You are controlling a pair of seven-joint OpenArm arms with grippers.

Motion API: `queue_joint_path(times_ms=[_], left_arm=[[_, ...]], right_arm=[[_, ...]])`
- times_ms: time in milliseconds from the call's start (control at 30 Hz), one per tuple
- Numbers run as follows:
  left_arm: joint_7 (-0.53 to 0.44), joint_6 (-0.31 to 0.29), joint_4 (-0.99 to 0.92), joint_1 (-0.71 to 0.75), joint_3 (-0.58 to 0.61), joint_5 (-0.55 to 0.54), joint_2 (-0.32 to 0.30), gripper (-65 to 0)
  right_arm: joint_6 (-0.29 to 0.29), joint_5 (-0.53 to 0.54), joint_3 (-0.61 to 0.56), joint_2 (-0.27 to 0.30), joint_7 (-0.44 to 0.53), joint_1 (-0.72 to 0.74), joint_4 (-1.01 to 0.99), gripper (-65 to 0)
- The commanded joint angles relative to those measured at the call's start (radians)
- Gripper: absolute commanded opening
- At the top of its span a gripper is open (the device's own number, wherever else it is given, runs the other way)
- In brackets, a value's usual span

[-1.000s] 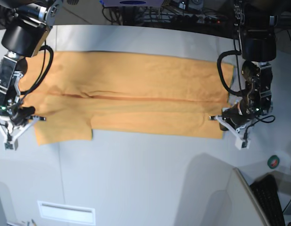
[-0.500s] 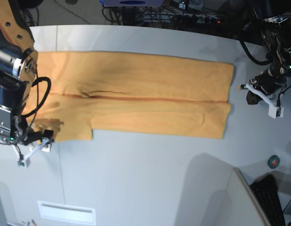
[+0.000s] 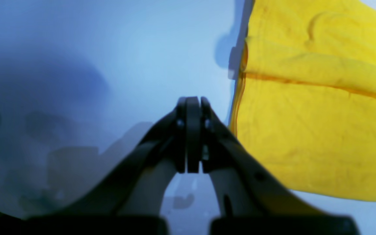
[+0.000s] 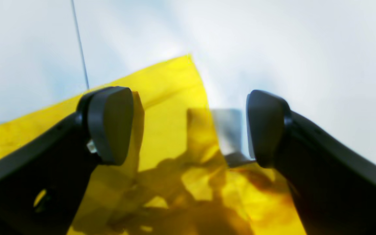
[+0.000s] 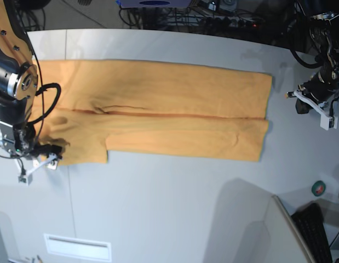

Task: Layout the t-shirt on the table in an organized manner, then fold the t-shirt properly

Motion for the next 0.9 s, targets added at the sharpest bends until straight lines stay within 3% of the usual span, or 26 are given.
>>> queue_joint_path(times_ms=[0, 233, 300, 533, 733, 867], left_arm=[[-0.018, -0.007, 0.021, -0.005, -0.004, -0.010, -0.016, -65.0], [-0.016, -0.007, 0.014, -0.002, -0.007, -0.010, -0.016, -65.0], [-0.016, -0.007, 0.014, 0.010, -0.004, -0.010, -0.016, -65.0], [-0.016, -0.007, 0.014, 0.015, -0.003, -0.010, -0.016, -65.0], [-0.016, -0.007, 0.014, 0.012, -0.003, -0.010, -0.016, -65.0], [-0.016, -0.007, 0.012, 0.010, -0.001, -0.003, -0.016, -65.0]], right_arm=[[-0.005, 0.006, -0.001, 0.013, 0.029, 0.032, 0.004, -13.5], [-0.007, 0.006, -0.001, 0.011, 0.052, 0.023, -0.025, -14.9], [-0.007, 0.006, -0.001, 0.008, 0.054, 0.018, -0.022, -23.1], [-0.007, 0.006, -0.001, 0.007, 0.054, 0.018, -0.022, -65.0], [-0.007, 0.006, 0.004, -0.005, 0.043, -0.020, 0.097, -65.0], [-0.002, 0.006, 0.004, -0.032, -0.096, -0.083, 0.303, -65.0]])
